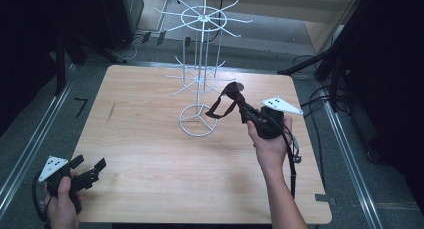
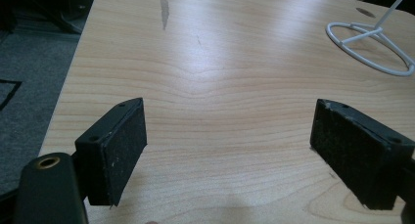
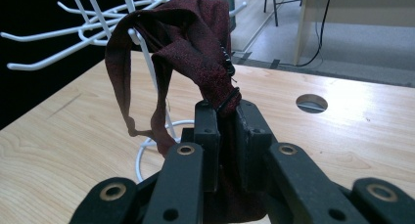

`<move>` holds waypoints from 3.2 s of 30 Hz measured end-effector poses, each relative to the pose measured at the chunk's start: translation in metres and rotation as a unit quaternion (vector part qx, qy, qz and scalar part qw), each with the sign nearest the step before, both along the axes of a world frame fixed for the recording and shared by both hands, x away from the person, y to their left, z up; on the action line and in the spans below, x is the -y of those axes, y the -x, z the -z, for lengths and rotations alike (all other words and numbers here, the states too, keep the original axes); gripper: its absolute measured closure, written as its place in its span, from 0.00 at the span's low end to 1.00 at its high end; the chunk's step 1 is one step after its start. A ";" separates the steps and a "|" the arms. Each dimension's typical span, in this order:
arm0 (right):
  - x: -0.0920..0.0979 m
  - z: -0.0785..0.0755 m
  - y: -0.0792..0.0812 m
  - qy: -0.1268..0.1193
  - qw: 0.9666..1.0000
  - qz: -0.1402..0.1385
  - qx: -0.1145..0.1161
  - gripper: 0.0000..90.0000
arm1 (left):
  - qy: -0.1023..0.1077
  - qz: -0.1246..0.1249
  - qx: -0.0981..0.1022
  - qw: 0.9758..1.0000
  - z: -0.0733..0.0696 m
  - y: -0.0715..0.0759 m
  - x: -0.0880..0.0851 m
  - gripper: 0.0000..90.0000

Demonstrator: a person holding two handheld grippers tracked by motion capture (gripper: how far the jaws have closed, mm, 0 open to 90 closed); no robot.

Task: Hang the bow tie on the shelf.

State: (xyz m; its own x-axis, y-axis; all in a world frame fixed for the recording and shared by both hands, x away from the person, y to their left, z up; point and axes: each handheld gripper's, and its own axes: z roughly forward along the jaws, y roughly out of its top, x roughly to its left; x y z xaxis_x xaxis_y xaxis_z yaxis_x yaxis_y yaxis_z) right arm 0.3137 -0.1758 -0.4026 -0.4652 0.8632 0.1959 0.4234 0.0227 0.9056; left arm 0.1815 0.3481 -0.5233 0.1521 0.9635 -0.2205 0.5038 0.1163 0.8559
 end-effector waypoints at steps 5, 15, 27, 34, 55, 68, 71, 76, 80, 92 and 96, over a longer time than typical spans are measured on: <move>-0.005 0.009 -0.005 0.005 1.000 0.001 -0.010 0.92 | 0.000 0.000 0.000 1.000 0.000 0.000 0.000 0.16; -0.019 0.033 -0.014 0.019 0.999 -0.004 -0.037 0.92 | 0.001 0.000 0.000 1.000 0.000 0.000 0.000 0.16; -0.037 0.055 -0.023 0.028 0.997 -0.014 -0.066 0.91 | 0.002 0.001 0.000 1.000 0.000 0.000 0.000 0.16; -0.050 0.068 -0.031 0.020 0.996 -0.021 -0.082 0.90 | 0.003 0.002 -0.001 1.000 0.000 0.000 -0.001 0.16; -0.056 0.113 -0.045 0.027 0.989 -0.015 -0.142 0.90 | 0.004 0.001 -0.001 1.000 0.000 0.000 -0.001 0.16; -0.058 0.120 -0.040 0.048 0.989 -0.033 -0.135 0.45 | 0.006 0.001 0.000 1.000 0.000 0.000 -0.001 0.16; -0.053 0.119 -0.036 0.055 0.988 -0.030 -0.142 0.34 | 0.007 0.001 0.001 1.000 0.000 0.000 -0.001 0.16; -0.041 0.117 -0.023 0.058 0.987 -0.037 -0.144 0.26 | 0.007 0.002 0.001 1.000 0.000 0.000 -0.001 0.16; -0.023 0.113 -0.007 0.061 0.988 -0.036 -0.137 0.21 | 0.006 0.001 0.001 1.000 0.000 0.000 -0.001 0.16; 0.021 0.104 0.023 0.043 0.992 -0.011 -0.119 0.21 | 0.003 0.002 0.000 1.000 0.000 0.000 0.000 0.16; 0.034 0.106 0.031 0.038 0.992 0.001 -0.119 0.21 | 0.002 0.001 0.000 1.000 0.000 0.000 0.000 0.16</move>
State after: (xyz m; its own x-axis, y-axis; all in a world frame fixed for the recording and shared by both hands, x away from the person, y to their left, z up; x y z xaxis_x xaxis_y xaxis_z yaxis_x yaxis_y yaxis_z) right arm 0.2825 -0.2096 -0.5082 -0.4126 0.8802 0.2343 0.6253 0.0866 0.7756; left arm 0.1815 0.3484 -0.5233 0.1542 0.9620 -0.2252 0.5045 0.1193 0.8551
